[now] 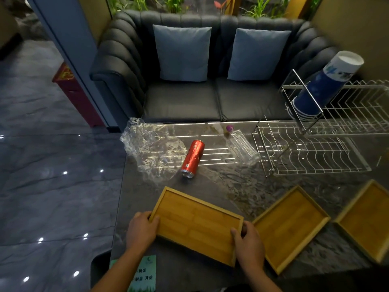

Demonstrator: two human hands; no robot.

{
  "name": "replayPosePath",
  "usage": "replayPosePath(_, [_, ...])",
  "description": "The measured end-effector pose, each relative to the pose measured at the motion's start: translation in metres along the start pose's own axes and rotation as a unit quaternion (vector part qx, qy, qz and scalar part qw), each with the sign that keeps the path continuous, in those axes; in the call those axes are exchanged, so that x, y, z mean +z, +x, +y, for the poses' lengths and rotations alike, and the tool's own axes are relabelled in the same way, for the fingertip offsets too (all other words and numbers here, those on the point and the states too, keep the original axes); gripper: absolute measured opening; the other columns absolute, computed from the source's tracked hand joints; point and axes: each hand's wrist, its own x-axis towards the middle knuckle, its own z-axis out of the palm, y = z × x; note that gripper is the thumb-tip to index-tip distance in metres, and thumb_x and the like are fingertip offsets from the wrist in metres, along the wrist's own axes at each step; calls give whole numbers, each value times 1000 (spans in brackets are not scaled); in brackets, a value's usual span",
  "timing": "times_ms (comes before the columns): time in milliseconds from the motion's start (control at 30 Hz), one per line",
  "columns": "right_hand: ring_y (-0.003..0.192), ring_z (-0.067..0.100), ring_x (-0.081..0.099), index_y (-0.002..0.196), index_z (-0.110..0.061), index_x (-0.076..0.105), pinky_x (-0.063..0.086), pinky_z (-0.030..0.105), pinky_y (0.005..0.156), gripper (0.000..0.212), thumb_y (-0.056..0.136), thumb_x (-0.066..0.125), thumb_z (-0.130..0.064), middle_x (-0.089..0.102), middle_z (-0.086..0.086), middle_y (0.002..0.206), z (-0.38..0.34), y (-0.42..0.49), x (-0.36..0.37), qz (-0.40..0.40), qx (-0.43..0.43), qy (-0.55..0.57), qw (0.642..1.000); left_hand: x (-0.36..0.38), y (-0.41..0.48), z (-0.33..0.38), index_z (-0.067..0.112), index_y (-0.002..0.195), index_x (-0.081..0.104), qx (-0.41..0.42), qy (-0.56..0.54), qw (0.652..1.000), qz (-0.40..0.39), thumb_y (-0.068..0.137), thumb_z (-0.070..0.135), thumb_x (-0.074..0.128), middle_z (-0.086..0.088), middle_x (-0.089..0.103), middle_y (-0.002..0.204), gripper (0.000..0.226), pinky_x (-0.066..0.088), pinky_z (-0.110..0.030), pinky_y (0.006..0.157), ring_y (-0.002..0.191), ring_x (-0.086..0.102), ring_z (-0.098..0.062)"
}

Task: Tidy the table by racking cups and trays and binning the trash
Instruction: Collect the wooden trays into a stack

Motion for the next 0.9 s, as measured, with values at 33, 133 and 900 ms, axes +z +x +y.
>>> replayPosePath(33, [82,14,52,103,-26,59,50,34,72,14,91,66,-32,65,1,102,-1,0,0,-3,1,-5,1000,1,0,2,16,119,66,2,1,1000,3,97,40,54,-2,55,105,34,51,-37,82,88,58,-17])
replayPosePath(133, [88,19,60,113,-26,61,48,33,70,23,91,65,-34,67,0,106,-5,-3,3,-11,3,-4,1000,4,4,7,15,115,65,-7,17,1000,3,96,43,55,-6,56,106,35,51,-41,86,94,58,-23])
replayPosePath(900, [99,30,63,134,-8,52,52,41,75,61,77,74,-3,66,11,110,-21,16,-35,-223,187,413,863,-15,16,9,12,115,52,-85,-184,975,-88,97,29,58,-6,59,100,25,46,-35,71,86,57,-19])
